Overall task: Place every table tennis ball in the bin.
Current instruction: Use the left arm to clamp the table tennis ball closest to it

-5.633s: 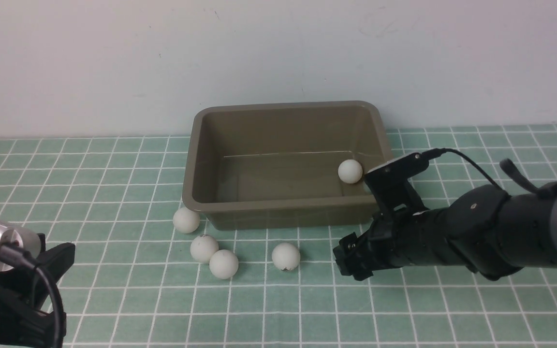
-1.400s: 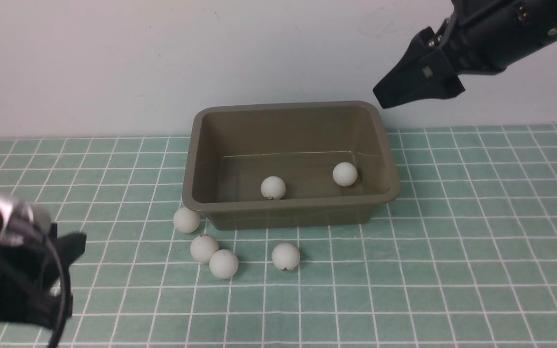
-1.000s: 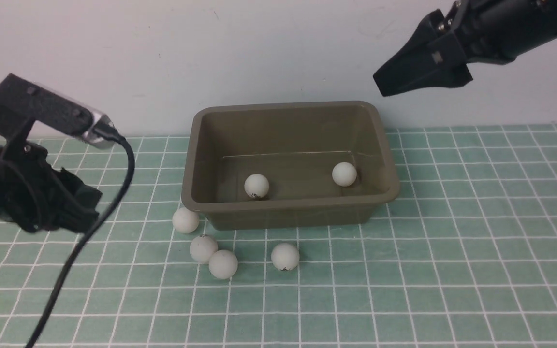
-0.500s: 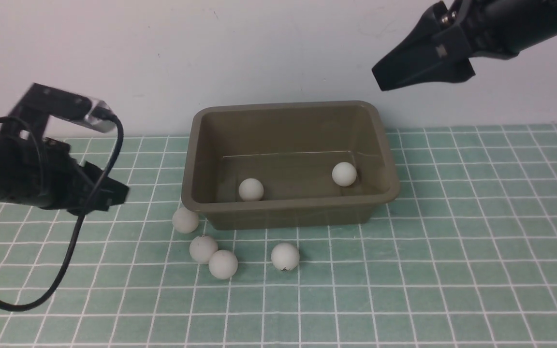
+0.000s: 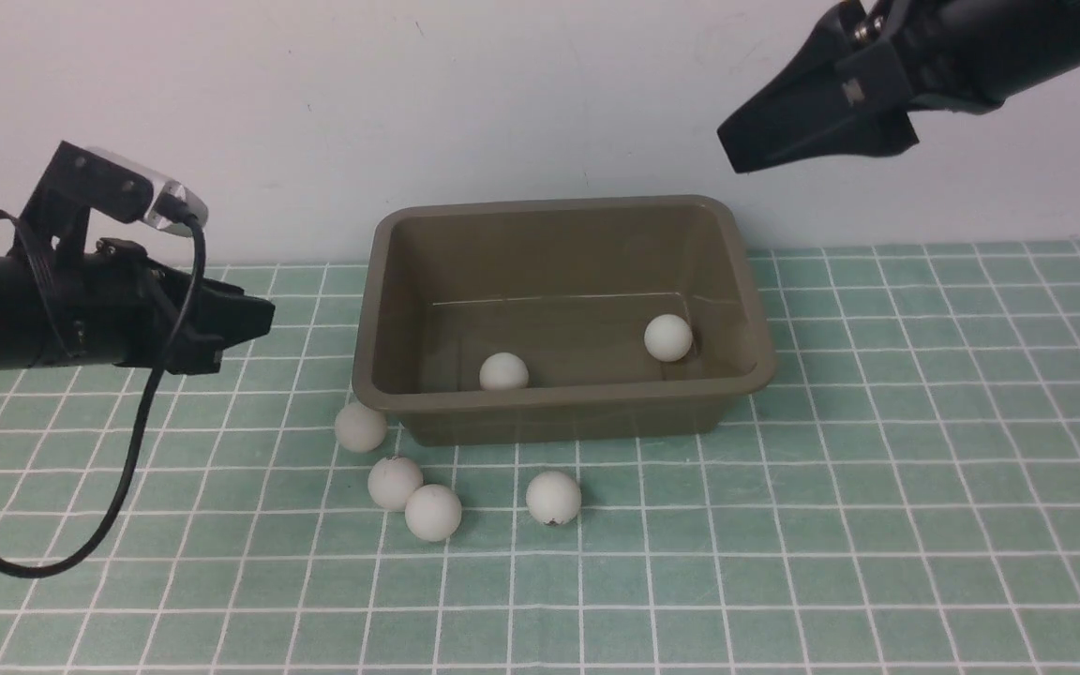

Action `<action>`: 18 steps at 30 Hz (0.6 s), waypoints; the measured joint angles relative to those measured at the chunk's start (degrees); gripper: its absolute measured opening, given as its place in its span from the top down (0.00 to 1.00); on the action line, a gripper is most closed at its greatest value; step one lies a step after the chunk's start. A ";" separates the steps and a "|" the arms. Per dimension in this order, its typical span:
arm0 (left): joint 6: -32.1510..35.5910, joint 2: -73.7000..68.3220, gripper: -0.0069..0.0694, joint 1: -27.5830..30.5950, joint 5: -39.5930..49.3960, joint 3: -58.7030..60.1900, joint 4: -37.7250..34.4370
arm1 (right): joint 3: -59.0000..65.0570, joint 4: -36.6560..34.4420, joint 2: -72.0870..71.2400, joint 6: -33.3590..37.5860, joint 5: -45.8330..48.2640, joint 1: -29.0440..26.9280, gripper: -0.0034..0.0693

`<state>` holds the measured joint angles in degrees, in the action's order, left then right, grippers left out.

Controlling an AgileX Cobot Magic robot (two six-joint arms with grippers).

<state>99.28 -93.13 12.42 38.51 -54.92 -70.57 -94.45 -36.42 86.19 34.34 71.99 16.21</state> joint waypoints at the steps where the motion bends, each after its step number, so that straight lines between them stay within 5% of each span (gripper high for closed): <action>1: 0.00 0.00 0.41 0.00 -0.35 0.00 0.42 | 0.00 0.00 0.00 0.00 0.00 0.00 0.37; 7: -6.42 -0.18 0.23 0.00 -4.41 -0.14 1.12 | 0.00 0.00 0.00 0.00 0.00 0.00 0.37; 18: -31.82 -6.29 0.26 -0.06 5.43 -8.93 20.31 | 0.00 -0.42 0.00 0.00 0.00 0.00 0.37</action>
<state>67.46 -99.42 12.36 43.94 -63.85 -50.26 -94.45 -36.85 86.19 34.34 71.99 16.21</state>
